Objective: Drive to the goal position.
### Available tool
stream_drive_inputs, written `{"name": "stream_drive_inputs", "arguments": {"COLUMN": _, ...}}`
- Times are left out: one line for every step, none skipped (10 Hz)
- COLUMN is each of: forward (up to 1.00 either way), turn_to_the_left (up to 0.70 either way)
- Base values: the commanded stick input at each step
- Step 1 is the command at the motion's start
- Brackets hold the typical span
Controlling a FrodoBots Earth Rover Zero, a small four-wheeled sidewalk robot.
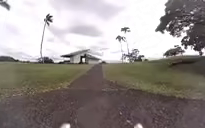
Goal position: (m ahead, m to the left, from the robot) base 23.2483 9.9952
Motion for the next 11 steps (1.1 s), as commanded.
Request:
{"name": "stream_drive_inputs", "arguments": {"forward": 0.7, "turn_to_the_left": 0.0}}
{"name": "stream_drive_inputs", "arguments": {"forward": 0.7, "turn_to_the_left": 0.35}}
{"name": "stream_drive_inputs", "arguments": {"forward": 0.7, "turn_to_the_left": 0.35}}
{"name": "stream_drive_inputs", "arguments": {"forward": 0.7, "turn_to_the_left": 0.35}}
{"name": "stream_drive_inputs", "arguments": {"forward": 0.7, "turn_to_the_left": 0.32}}
{"name": "stream_drive_inputs", "arguments": {"forward": 0.7, "turn_to_the_left": 0.0}}
{"name": "stream_drive_inputs", "arguments": {"forward": 0.7, "turn_to_the_left": 0.0}}
{"name": "stream_drive_inputs", "arguments": {"forward": 0.7, "turn_to_the_left": 0.0}}
{"name": "stream_drive_inputs", "arguments": {"forward": 0.7, "turn_to_the_left": 0.0}}
{"name": "stream_drive_inputs", "arguments": {"forward": 0.7, "turn_to_the_left": 0.0}}
{"name": "stream_drive_inputs", "arguments": {"forward": 0.7, "turn_to_the_left": 0.0}}
